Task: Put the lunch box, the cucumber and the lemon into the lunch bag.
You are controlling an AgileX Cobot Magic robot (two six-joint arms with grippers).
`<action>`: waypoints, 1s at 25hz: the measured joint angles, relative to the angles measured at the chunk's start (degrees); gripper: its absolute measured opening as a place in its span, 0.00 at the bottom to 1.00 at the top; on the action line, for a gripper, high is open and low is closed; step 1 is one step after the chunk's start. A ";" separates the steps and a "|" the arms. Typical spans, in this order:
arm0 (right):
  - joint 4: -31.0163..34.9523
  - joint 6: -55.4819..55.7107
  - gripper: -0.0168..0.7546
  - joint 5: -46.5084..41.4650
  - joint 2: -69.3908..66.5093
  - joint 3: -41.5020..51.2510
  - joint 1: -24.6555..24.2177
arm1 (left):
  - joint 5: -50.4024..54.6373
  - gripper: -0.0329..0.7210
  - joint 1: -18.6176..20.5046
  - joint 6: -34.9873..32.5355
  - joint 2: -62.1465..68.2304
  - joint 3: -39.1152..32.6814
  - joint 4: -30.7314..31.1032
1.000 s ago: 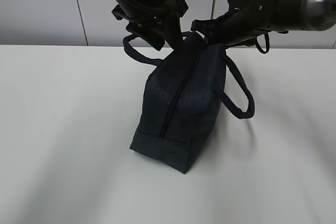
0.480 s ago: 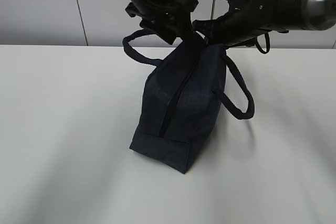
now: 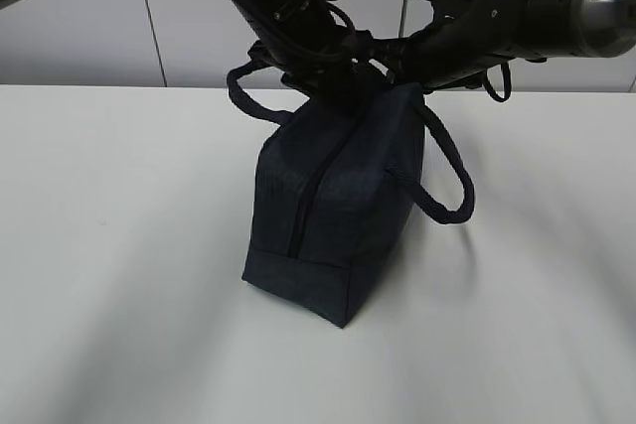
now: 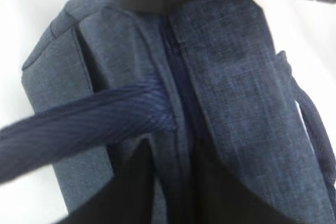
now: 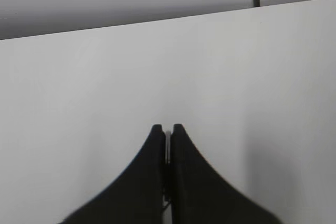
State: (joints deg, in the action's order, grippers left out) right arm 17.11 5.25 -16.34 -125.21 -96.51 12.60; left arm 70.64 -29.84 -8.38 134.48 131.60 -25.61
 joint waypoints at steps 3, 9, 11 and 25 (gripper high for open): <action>0.00 0.00 0.02 -0.10 0.00 0.00 0.00 | 0.21 0.06 0.00 -0.55 0.03 0.00 0.26; 2.46 0.00 0.02 -0.10 0.00 0.00 0.00 | 0.21 0.03 0.00 -0.67 0.03 0.00 0.99; 2.84 0.00 0.02 -0.10 0.00 0.00 -0.21 | 0.21 0.03 0.00 -0.67 0.03 0.00 0.99; 7.98 0.35 0.02 -0.81 -2.73 -0.28 -2.14 | -0.26 0.03 0.00 -0.67 0.13 0.00 0.99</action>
State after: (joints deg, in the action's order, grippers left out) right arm 25.08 5.60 -17.14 -127.94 -96.79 10.47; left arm 70.38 -29.84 -9.05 134.61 131.60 -24.63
